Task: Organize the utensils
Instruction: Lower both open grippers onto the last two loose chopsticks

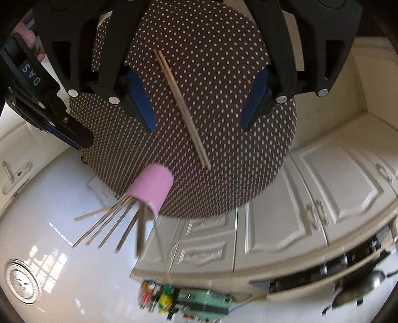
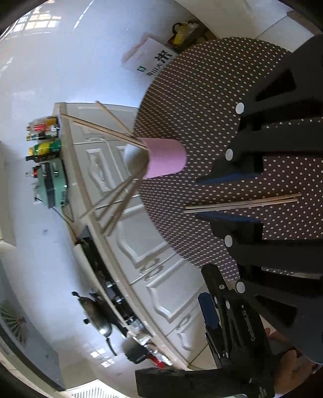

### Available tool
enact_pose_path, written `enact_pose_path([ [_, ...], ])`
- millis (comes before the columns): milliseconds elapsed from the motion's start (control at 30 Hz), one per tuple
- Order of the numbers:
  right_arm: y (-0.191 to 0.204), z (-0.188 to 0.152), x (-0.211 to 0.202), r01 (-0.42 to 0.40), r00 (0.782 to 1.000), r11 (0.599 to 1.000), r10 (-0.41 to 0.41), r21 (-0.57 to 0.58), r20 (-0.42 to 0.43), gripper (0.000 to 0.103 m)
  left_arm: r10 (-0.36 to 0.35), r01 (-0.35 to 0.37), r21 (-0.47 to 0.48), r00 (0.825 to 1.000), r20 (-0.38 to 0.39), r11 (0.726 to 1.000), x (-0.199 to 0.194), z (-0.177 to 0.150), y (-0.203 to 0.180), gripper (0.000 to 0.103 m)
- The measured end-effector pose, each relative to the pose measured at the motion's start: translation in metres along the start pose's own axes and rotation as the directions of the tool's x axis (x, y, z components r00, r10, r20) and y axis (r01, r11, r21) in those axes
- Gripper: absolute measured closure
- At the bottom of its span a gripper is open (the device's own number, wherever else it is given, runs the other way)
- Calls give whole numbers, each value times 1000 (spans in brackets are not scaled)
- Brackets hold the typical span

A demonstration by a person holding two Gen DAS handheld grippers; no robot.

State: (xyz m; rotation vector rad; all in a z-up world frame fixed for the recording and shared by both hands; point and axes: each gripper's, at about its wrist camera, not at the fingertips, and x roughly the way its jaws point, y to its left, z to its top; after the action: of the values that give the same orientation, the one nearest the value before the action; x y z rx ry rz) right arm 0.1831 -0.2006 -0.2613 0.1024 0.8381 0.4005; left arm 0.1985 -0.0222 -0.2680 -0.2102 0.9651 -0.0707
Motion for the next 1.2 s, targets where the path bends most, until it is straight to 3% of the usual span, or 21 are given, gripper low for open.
enact_pose_path([
  [233,-9,-10,32,-10,995,1000,10,0,-97,82,19,-23,-27,990,-143,999,51,-7,4,32],
  [533,-26,-10,77,-28,977,1000,27,1,-211,82,49,-68,-57,958,-283,996,118,-10,4,32],
  [667,-35,-9,93,-37,968,999,40,15,-249,82,90,-105,-27,941,-326,994,142,-14,1,32],
  [767,-40,-8,103,-45,962,999,48,16,-269,82,108,-121,-19,935,-338,992,153,-17,1,31],
  [1200,-30,0,136,-114,940,993,108,0,-324,82,135,-140,6,938,-320,990,167,-8,-13,24],
])
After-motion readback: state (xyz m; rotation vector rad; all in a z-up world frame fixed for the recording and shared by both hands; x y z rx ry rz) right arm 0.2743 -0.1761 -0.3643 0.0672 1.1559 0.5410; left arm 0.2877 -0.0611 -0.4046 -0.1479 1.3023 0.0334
